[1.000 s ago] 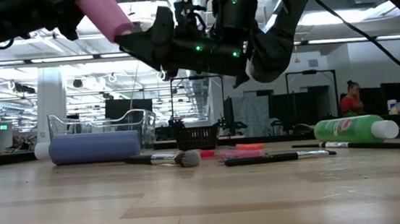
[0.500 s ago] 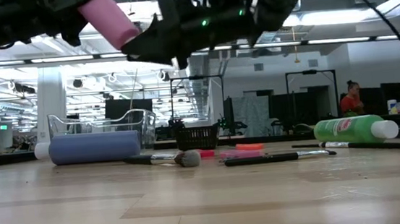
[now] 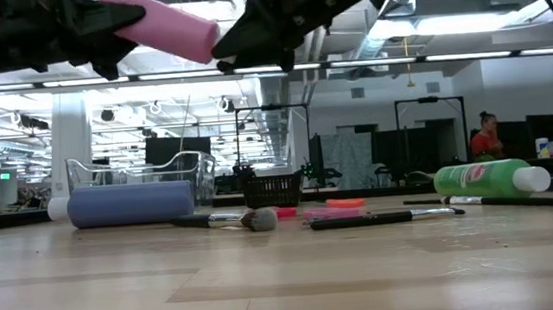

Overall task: Pick & Place Paint Supplies
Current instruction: Put the pink paint bottle into the transparent bin

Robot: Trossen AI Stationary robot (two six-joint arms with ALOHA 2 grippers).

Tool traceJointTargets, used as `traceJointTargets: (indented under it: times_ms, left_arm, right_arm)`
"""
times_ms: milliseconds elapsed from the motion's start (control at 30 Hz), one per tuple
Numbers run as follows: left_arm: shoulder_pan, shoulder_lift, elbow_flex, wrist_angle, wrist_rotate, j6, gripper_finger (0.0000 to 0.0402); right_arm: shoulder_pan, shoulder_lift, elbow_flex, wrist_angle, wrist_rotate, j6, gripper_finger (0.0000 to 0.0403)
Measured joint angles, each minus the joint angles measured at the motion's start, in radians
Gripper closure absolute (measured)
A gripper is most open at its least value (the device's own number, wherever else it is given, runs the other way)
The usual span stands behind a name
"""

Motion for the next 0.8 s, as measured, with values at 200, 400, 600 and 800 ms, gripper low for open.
traceJointTargets:
  times_ms: [200, 400, 600, 800]
  left_arm:
    - [0.0, 0.076, -0.002, 0.011, 0.012, -0.024, 0.0242]
    - [0.0, 0.076, -0.005, 0.001, 0.045, -0.029, 0.023]
    - [0.001, 0.037, -0.009, -0.017, 0.061, -0.034, 0.0208]
    - [0.0, 0.038, -0.009, -0.01, 0.061, -0.036, 0.024]
  right_arm:
    - [0.013, 0.055, 0.15, -0.239, 0.003, -0.025, 0.0301]
    - [0.031, 0.088, 0.234, -0.347, 0.064, -0.034, 0.0301]
    - [0.044, 0.087, 0.237, -0.337, 0.078, -0.034, 0.0301]
    - [0.045, 0.085, 0.238, -0.334, 0.078, -0.03, 0.0301]
